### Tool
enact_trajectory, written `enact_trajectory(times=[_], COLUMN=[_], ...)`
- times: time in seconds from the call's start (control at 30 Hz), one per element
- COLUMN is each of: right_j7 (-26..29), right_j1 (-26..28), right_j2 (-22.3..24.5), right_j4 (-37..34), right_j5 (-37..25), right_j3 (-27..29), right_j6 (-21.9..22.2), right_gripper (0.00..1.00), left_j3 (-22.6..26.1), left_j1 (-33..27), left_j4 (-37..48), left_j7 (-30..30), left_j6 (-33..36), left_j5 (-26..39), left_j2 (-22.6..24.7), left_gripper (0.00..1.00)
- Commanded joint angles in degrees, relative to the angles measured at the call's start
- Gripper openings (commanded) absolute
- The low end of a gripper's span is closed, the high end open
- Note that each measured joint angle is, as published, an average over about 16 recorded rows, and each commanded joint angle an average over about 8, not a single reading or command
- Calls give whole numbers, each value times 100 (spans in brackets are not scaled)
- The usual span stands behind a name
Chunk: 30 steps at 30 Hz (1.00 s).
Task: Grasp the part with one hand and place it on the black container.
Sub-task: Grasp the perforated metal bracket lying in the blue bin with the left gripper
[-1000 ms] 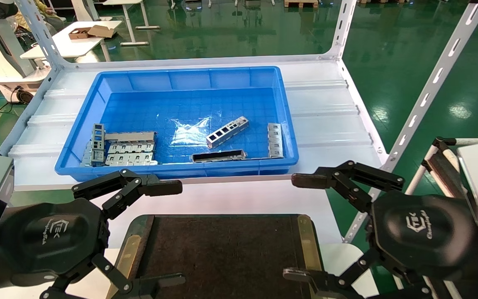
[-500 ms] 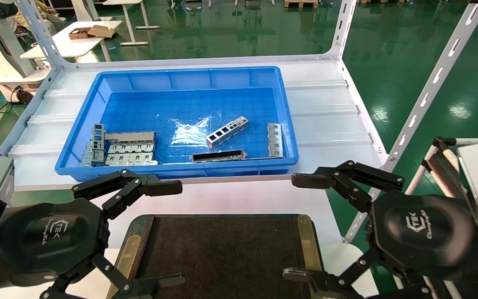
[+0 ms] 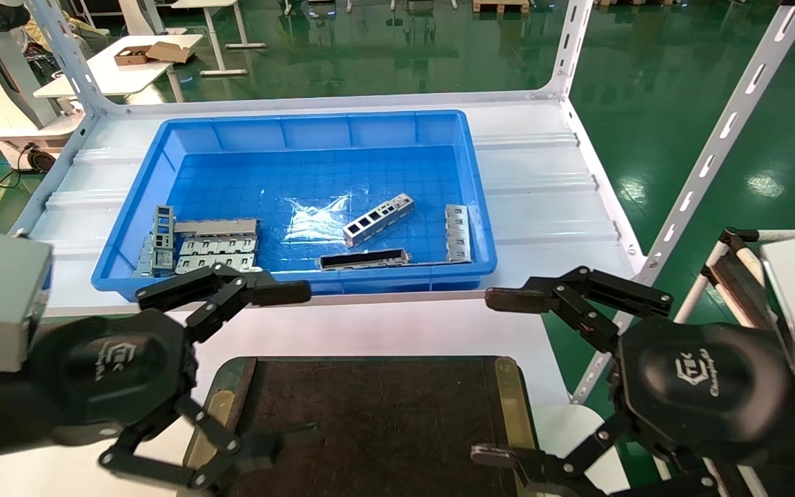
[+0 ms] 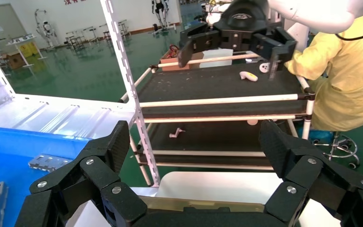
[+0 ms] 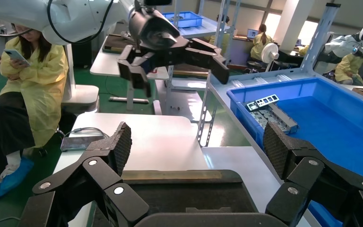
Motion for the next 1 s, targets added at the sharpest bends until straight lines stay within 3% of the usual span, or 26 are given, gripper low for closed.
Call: enact_trajectory(times=[0.03,0.4,0.67,1.0], right_j7=[-1,-3,-5,-7], right_j1=[0,2,2,3], right_j2=[0,2,4,5], right_j4=[0,-1,-1,-1], right_j5=[1,4,6,9], right_j3=[-1,-6,-9,-13], right_j6=[0,2,3,5], right_gripper=[100,100,100,100], left_j3=[26,533,913,1100], left_j1=[-67,-1189,-2020,-2779], left_j4=[31,1382,2955,4990], left_j7=[14,102,787,1772], left_j6=[-34,-369,-659,-1455], left_j5=[60,958,1789,2288], left_j2=[63,1026,1819,2834], left_gripper=[100,100,100,100])
